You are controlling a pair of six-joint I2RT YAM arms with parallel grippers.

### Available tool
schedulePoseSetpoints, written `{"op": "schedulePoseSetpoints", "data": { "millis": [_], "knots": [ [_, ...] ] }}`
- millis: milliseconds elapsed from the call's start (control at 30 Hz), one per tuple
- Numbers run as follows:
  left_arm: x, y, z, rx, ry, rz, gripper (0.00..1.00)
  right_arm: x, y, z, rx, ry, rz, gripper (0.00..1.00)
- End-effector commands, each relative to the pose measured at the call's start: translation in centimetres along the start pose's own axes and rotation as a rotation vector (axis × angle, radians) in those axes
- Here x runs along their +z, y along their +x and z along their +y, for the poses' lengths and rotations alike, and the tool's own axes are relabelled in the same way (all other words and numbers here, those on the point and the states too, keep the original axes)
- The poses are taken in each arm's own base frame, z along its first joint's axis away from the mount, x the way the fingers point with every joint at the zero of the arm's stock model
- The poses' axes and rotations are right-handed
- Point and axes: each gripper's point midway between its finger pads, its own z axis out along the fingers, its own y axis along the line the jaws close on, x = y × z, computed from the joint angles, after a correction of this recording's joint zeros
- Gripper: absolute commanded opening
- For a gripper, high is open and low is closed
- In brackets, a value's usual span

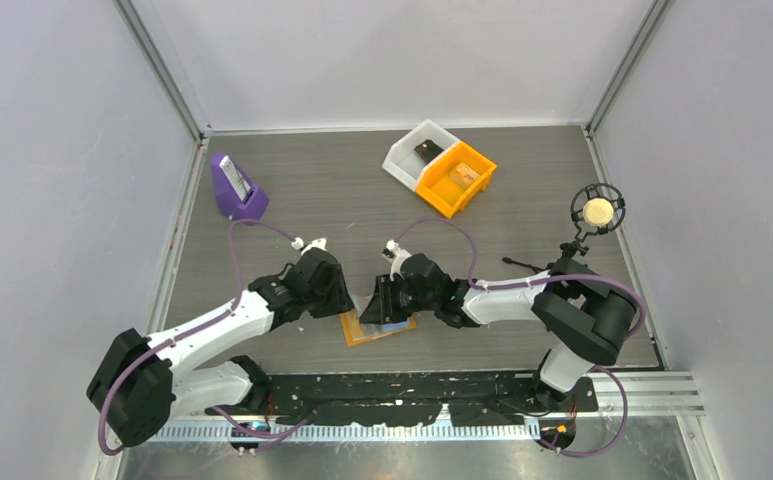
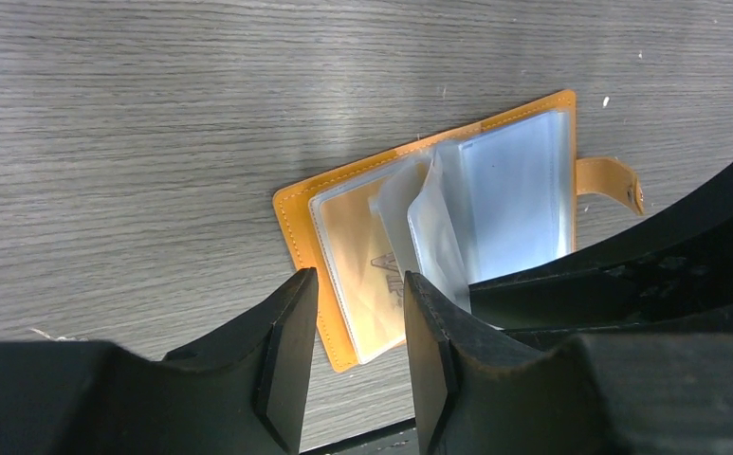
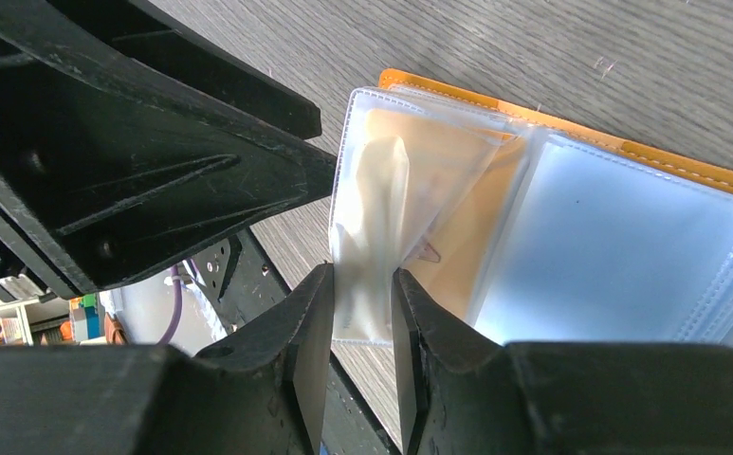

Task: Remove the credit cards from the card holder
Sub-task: Remove the credit card from the card holder.

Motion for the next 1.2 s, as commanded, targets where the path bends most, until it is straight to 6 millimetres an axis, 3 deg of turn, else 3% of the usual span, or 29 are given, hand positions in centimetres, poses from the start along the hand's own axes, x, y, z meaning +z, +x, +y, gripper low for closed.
{"op": "schedulePoseSetpoints", "data": {
  "millis": [0,333,567,700,1167],
  "knots": [
    [-0.2,-2.0,-2.0,-0.001,0.051,-0.054,0.41,-0.8,-1.7,1.8,-0.020,-0.055,-0.060,0.34],
    [0.3,-2.1,-2.9,0.006,0.083,-0.041,0.40,-0.7,-1.7,2.0,-0.028,-0.060,-0.057,0.36],
    [0.2,-1.9,-3.6,0.015,0.115,-0.021,0.40,-1.4,-2.2,1.8,-0.043,-0.022,-0.066,0.52],
    [0.1,-2.1,-3.9,0.021,0.124,-0.022,0.40,-2.1,-2.7,1.5,-0.057,0.019,-0.082,0.56],
    [0.7,-1.1,-5.3,0.034,0.184,0.048,0.40,-4.2,-3.8,0.2,-0.108,0.136,-0.130,0.51]
  ]
}}
